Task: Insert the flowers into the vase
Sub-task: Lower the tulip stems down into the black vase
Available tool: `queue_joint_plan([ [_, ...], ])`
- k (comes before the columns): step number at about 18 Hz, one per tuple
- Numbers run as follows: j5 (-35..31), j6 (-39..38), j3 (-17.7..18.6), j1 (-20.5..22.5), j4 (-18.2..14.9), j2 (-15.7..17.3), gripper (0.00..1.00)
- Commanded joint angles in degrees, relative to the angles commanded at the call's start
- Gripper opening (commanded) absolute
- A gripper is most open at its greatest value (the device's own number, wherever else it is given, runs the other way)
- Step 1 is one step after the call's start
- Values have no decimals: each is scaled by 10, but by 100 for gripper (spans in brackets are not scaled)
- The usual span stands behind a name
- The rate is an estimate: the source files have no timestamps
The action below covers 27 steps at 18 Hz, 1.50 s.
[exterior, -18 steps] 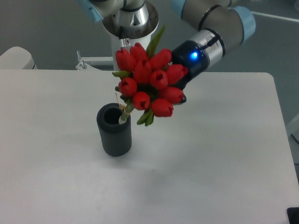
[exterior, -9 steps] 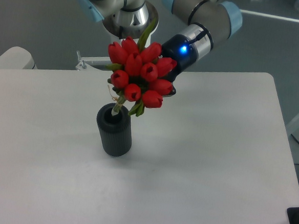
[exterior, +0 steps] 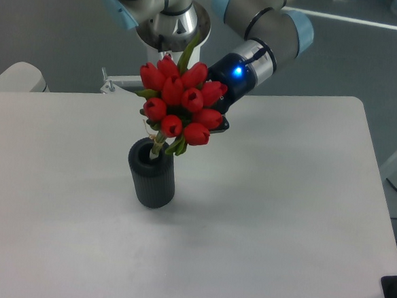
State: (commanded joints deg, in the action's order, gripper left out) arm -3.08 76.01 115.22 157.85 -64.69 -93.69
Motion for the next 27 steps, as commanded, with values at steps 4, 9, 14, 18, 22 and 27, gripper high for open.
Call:
queue_joint_plan([
  [4,-1,45,26,-3,0,-1,2],
  [9,-3,79,48,-4,0,-1,4],
  [14,-4,133,71,-4,0,-13,9],
  [18,-4,161,83,-7,0,-20,11],
  [22,-4,176,92,-7,0,-22,16],
  [27,-6,195,99,-7,0,-28,28],
])
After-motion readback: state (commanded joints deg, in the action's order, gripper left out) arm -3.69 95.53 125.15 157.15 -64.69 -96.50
